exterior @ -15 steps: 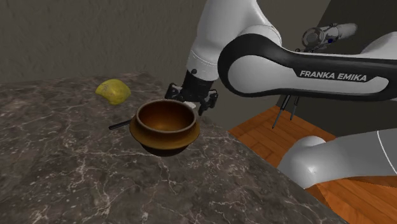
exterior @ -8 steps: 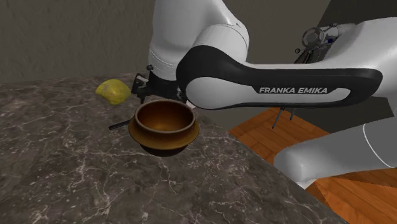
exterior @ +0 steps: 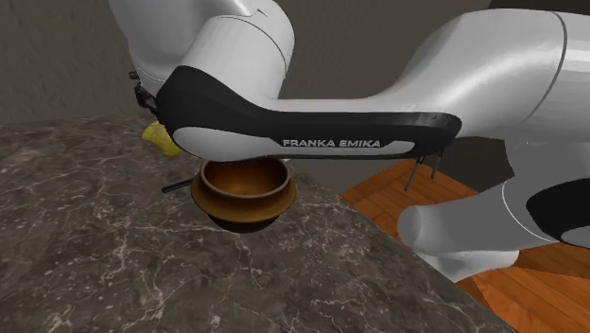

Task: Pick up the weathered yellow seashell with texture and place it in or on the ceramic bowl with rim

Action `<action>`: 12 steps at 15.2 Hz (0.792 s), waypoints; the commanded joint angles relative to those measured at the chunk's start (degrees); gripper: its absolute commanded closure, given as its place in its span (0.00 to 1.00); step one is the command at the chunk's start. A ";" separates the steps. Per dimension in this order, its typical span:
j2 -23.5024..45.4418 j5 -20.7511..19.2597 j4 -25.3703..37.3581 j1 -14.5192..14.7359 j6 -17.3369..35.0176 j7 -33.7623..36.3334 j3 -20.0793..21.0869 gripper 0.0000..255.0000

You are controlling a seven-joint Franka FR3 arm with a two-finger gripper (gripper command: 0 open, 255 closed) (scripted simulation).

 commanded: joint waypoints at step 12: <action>-8.05 3.50 7.91 -17.77 2.06 2.75 11.22 0.00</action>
